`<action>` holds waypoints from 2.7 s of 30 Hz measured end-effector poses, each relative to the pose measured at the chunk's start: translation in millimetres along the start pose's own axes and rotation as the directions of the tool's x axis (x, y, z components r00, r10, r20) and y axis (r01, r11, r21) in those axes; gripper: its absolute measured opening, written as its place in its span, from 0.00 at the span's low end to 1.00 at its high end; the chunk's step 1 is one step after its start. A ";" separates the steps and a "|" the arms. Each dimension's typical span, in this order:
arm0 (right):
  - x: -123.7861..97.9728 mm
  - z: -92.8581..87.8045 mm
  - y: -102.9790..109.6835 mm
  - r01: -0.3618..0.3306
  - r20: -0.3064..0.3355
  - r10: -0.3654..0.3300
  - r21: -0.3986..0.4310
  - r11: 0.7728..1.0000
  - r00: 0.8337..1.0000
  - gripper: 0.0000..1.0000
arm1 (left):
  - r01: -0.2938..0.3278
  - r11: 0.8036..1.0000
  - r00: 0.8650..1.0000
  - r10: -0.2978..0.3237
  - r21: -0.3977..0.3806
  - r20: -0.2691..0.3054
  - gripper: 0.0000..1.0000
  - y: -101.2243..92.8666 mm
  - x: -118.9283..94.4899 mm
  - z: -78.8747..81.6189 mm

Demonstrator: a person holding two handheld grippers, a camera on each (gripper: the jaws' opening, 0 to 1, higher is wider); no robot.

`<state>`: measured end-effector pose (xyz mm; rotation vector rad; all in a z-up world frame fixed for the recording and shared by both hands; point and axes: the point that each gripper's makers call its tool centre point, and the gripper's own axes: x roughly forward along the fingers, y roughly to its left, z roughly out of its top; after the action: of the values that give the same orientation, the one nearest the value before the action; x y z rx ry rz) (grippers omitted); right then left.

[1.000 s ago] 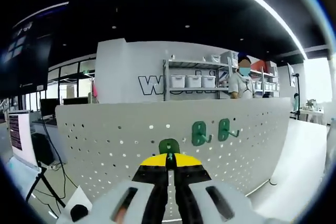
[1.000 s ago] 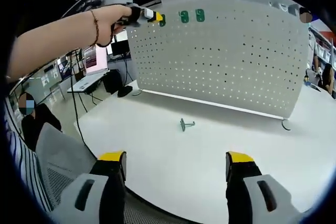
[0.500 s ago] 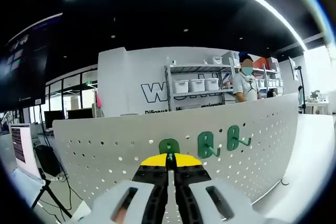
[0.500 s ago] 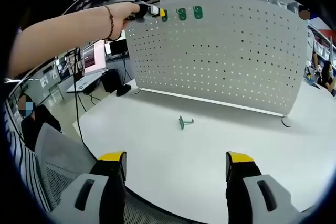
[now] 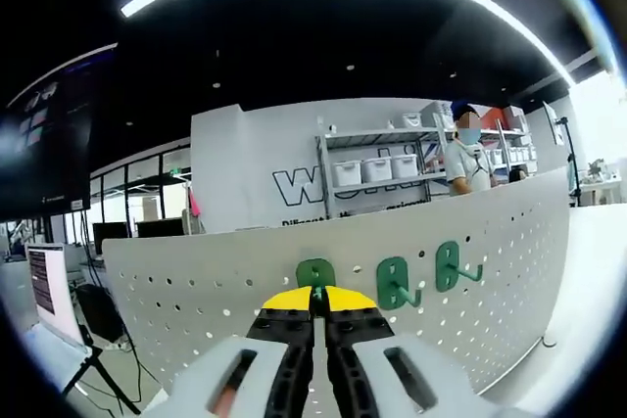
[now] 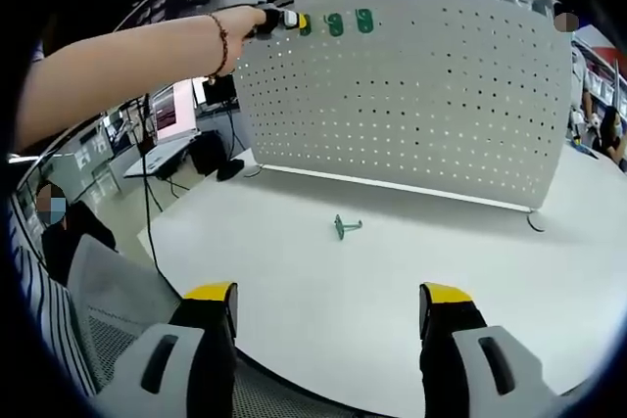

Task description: Insert the hook assembly into the mounting plate slot until the hook locks in place.

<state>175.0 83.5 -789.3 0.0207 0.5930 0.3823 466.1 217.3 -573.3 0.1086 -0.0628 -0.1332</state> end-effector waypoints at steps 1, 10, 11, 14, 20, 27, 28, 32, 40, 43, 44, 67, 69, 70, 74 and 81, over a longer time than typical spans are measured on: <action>-0.1 0.1 0.2 -0.001 0.000 0.001 0.003 1.000 1.000 0.72 | -0.004 1.000 1.000 0.004 -0.001 0.002 0.02 0.6 -0.3 -0.2; 0.3 -0.8 0.1 -0.005 -0.001 0.005 0.012 1.000 1.000 0.72 | -0.001 1.000 1.000 0.001 -0.004 -0.005 0.02 -4.1 0.9 -2.7; 0.3 -0.8 0.0 -0.005 -0.001 0.005 0.015 1.000 1.000 0.72 | -0.004 1.000 1.000 0.004 -0.007 -0.010 0.02 -3.6 1.5 -3.2; 0.5 -0.8 -1.2 -0.003 0.000 0.003 0.024 1.000 1.000 0.71 | -0.006 1.000 1.000 0.006 -0.005 -0.022 0.02 -5.0 2.5 -5.2; 1.0 -0.8 -1.4 -0.003 0.001 0.003 0.024 1.000 1.000 0.71 | -0.021 0.998 0.999 0.019 -0.060 -0.044 0.01 -2.4 4.2 -9.8; 1.1 -0.9 -1.9 -0.002 0.002 0.002 0.022 1.000 1.000 0.71 | -0.010 0.997 0.998 0.006 -0.077 -0.056 0.02 -3.8 7.6 -11.5; 1.1 -0.8 -1.8 -0.002 0.003 0.002 0.022 1.000 1.000 0.71 | 0.001 0.998 0.998 -0.005 -0.070 -0.063 0.02 -3.9 8.2 -11.9; 0.6 -0.7 -1.6 0.000 0.005 0.000 0.016 1.000 1.000 0.71 | 0.029 0.998 0.993 -0.034 -0.051 -0.110 0.04 -5.3 5.6 -13.5; -0.7 1.0 -1.3 0.007 0.017 -0.007 0.009 1.000 1.000 0.72 | 0.079 0.988 0.980 -0.101 -0.130 -0.172 0.25 -6.0 -12.4 -17.1; -1.1 2.3 -1.9 0.011 0.023 -0.011 0.008 1.000 1.000 0.72 | 0.104 0.987 0.975 -0.126 -0.126 -0.182 0.32 -9.7 -28.3 -19.0; -1.3 2.8 -2.4 0.014 0.026 -0.014 0.009 1.000 1.000 0.72 | 0.128 0.985 0.970 -0.149 -0.115 -0.193 0.33 -13.5 -35.6 -22.2; -3.1 6.9 3.4 0.006 0.048 -0.003 -0.048 0.999 0.999 0.72 | 0.270 0.930 0.862 -0.349 -0.250 -0.367 0.64 -30.7 -155.8 -92.1; -3.3 7.5 4.3 0.003 0.050 0.000 -0.053 0.999 0.999 0.72 | 0.274 0.924 0.854 -0.362 -0.267 -0.375 0.68 -30.3 -167.2 -97.9; -3.4 7.8 4.7 0.002 0.052 0.001 -0.054 0.999 0.999 0.72 | 0.275 0.921 0.846 -0.368 -0.276 -0.385 0.70 -29.9 -175.3 -101.9; -4.3 8.5 3.5 0.004 0.056 -0.001 -0.050 0.999 0.998 0.72 | 0.284 0.912 0.819 -0.391 -0.294 -0.420 0.74 -29.6 -201.6 -115.3; -4.0 8.3 7.4 -0.006 0.057 0.010 -0.074 0.997 0.998 0.72 | 0.274 0.906 0.796 -0.402 -0.323 -0.453 0.87 -24.7 -231.0 -127.7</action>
<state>173.9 89.7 -779.3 -0.0369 0.5219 0.4098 243.3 237.6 -715.5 -0.0951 0.5135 -0.4721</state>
